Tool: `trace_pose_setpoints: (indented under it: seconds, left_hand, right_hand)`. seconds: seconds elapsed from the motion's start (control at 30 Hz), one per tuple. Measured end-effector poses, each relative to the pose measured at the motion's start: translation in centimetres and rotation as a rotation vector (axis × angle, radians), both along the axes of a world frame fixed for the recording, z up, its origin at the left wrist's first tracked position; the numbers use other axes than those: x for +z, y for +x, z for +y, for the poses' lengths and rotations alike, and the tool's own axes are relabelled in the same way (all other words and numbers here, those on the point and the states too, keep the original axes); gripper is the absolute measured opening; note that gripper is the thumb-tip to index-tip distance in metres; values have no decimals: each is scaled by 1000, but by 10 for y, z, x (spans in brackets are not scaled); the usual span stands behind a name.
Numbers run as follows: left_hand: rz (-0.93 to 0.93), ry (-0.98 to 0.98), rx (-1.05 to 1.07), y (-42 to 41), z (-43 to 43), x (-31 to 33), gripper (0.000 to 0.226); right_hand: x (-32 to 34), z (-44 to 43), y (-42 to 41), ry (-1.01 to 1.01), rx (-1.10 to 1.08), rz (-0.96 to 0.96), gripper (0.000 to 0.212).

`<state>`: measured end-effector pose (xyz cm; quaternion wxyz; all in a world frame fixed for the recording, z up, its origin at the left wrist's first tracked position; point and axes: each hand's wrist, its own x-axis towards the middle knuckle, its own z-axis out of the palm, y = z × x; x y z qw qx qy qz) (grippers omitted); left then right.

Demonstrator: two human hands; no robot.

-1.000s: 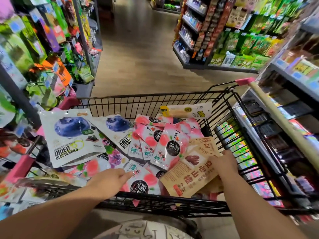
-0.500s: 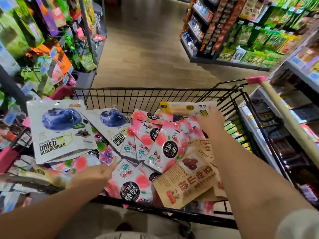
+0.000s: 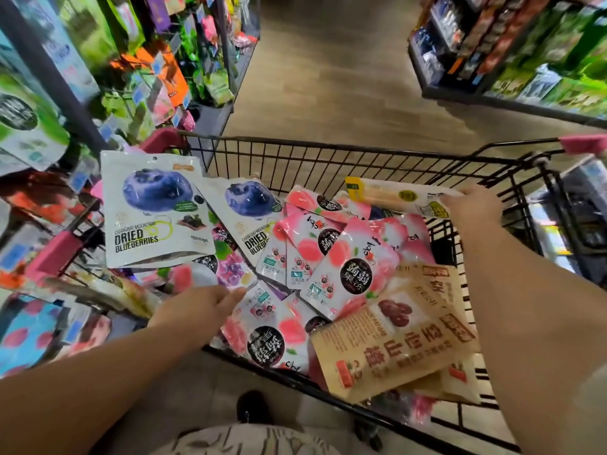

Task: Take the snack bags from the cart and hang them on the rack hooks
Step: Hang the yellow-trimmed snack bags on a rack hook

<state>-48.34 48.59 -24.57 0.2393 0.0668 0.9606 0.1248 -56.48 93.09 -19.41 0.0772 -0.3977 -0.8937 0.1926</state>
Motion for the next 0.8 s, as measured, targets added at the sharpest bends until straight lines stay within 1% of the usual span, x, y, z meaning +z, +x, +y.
trace_pose_setpoints:
  seconds: [0.07, 0.2, 0.3, 0.33, 0.4, 0.47, 0.6, 0.7, 0.8]
  left_hand:
    - [-10, -4, 16, 1, -1, -2, 57]
    - [-4, 27, 18, 3, -1, 1, 58]
    - [63, -30, -87, 4, 0, -1, 43]
    - [52, 1, -68, 3, -1, -3, 42]
    - [5, 114, 25, 2, -2, -4, 52]
    - [7, 137, 16, 2, -2, -4, 59]
    - [23, 118, -2, 6, -1, 2, 59]
    - [38, 108, 3, 9, 0, 10, 58]
    - [31, 110, 25, 10, 1, 12, 53]
  right_hand:
    - [5, -8, 0, -16, 40, 30, 30]
    - [21, -29, -1, 29, 252, 92, 23]
    - [36, -50, 4, 68, 427, 105, 22]
    - [43, -57, 6, 88, 484, 109, 22]
    - [58, -69, 10, 109, 579, 121, 22]
    - [76, -81, 14, 121, 672, 135, 20]
    - [117, -115, 32, 105, 867, 134, 16]
    - [140, -145, 46, 63, 970, 134, 16]
    - [146, -170, 52, 102, 1056, 54, 19]
